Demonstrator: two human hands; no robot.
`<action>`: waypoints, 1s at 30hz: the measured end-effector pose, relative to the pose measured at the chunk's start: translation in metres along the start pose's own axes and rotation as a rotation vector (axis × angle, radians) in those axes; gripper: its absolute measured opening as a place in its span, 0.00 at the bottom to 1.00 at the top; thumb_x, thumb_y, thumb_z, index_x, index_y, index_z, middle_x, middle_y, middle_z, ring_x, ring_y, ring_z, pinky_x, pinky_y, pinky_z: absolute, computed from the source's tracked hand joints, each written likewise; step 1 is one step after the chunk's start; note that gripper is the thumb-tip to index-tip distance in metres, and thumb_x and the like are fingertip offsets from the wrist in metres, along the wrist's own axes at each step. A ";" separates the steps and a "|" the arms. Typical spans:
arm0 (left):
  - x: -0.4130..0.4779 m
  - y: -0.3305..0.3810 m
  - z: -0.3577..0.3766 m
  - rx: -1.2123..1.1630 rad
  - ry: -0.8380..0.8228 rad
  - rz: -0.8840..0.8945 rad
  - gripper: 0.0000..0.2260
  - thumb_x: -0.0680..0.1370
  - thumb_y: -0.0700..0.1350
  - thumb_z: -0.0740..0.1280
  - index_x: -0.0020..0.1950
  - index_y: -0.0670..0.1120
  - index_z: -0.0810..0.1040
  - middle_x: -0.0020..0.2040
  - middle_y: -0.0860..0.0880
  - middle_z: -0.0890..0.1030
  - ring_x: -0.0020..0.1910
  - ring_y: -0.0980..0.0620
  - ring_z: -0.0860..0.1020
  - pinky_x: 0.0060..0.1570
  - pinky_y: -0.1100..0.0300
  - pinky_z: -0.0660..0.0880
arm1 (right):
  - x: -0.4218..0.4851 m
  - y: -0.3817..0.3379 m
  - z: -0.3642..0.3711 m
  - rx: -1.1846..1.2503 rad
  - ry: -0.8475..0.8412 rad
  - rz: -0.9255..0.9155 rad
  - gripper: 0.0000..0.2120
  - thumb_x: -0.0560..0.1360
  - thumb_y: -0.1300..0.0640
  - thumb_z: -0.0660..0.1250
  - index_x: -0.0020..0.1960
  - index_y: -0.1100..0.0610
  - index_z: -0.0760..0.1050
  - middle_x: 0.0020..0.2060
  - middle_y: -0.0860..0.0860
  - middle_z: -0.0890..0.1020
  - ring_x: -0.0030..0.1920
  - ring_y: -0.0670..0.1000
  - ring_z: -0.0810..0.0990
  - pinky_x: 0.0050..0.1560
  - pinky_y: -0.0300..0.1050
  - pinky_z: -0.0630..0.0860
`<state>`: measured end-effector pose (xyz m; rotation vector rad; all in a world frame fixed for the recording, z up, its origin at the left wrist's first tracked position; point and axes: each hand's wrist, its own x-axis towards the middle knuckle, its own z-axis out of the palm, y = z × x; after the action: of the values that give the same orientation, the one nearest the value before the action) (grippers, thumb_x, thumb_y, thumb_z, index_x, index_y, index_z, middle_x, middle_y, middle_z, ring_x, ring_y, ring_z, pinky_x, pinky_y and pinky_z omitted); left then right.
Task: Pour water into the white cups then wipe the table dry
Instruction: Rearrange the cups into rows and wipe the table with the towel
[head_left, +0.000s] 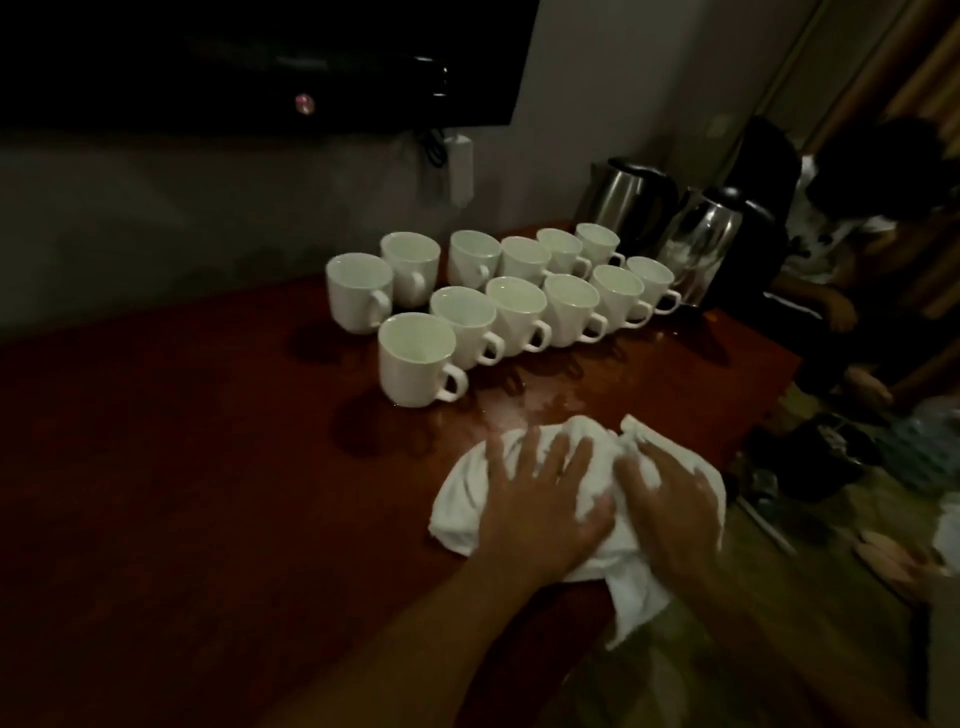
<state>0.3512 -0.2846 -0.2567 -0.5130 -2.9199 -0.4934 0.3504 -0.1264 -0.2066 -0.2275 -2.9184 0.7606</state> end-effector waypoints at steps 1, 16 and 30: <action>-0.019 -0.008 -0.002 0.018 0.005 0.002 0.33 0.79 0.66 0.43 0.82 0.55 0.48 0.82 0.49 0.53 0.80 0.44 0.48 0.73 0.33 0.37 | -0.011 -0.003 0.012 -0.020 0.006 -0.015 0.26 0.79 0.39 0.57 0.72 0.51 0.71 0.69 0.52 0.75 0.71 0.54 0.71 0.73 0.57 0.64; -0.151 -0.173 -0.077 0.055 0.002 -0.132 0.32 0.75 0.73 0.40 0.79 0.65 0.44 0.81 0.58 0.56 0.81 0.49 0.48 0.70 0.29 0.38 | -0.118 -0.161 0.120 -0.038 0.147 -0.155 0.27 0.76 0.33 0.51 0.65 0.46 0.76 0.63 0.44 0.80 0.68 0.46 0.73 0.75 0.60 0.54; -0.119 -0.281 -0.125 0.132 -0.253 0.064 0.31 0.73 0.74 0.39 0.75 0.71 0.35 0.81 0.63 0.43 0.79 0.56 0.39 0.73 0.31 0.38 | -0.122 -0.232 0.166 -0.069 0.171 -0.081 0.38 0.73 0.26 0.49 0.72 0.48 0.69 0.72 0.46 0.73 0.74 0.46 0.65 0.78 0.59 0.46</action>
<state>0.3730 -0.6139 -0.2449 -0.6942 -3.1335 -0.2404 0.4185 -0.4271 -0.2455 -0.1696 -2.7760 0.5973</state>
